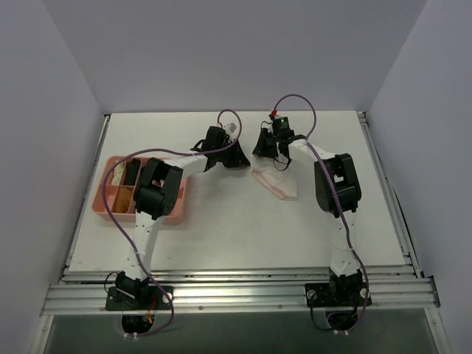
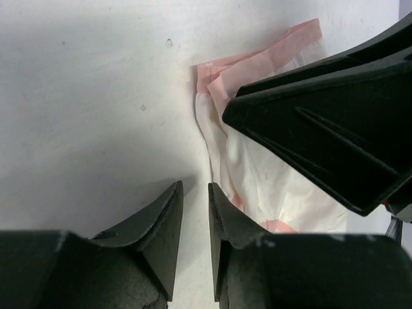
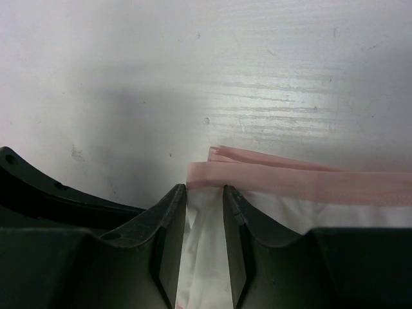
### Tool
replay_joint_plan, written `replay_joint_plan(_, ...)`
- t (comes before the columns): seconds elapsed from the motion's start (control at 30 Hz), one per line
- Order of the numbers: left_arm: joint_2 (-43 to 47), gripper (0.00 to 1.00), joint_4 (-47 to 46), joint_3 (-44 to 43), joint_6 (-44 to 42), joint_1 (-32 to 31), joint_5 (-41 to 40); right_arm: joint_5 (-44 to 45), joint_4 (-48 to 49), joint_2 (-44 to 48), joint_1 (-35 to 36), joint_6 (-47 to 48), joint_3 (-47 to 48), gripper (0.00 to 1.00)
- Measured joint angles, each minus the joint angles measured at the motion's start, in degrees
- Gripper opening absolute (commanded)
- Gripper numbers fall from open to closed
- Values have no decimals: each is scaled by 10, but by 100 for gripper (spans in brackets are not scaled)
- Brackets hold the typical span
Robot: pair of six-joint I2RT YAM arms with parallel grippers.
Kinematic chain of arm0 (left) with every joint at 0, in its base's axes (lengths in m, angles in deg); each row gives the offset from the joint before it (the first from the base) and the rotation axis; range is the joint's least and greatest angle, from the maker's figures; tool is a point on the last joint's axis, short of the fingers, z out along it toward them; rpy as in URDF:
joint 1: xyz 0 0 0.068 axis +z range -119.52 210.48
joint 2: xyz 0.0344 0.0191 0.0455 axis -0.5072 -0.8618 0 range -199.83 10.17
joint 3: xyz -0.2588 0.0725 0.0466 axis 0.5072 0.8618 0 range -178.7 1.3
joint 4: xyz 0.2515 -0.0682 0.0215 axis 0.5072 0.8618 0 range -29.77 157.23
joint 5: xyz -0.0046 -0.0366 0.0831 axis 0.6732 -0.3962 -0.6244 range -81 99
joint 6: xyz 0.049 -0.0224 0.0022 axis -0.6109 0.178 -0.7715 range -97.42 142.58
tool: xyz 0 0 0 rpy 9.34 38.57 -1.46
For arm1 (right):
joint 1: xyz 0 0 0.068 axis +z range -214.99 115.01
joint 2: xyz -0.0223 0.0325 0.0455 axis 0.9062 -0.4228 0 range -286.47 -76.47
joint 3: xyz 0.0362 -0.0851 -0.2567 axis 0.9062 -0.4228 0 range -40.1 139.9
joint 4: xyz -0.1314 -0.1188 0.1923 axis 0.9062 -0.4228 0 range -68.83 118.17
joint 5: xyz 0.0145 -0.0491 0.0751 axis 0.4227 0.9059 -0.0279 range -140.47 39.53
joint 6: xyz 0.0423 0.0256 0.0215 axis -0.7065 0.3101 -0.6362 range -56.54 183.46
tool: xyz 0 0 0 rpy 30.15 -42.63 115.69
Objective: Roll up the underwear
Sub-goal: Fold the underwear
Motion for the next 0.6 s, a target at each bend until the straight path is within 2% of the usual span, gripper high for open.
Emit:
replay_joint_plan(0.3,28,34,18,19,-16,0,-13,9,-30,26,-6,8,2,26)
replay_joint_plan(0.6,34,34,16,13,-31,-12,8,64,-54,173,-23,17,-128,25)
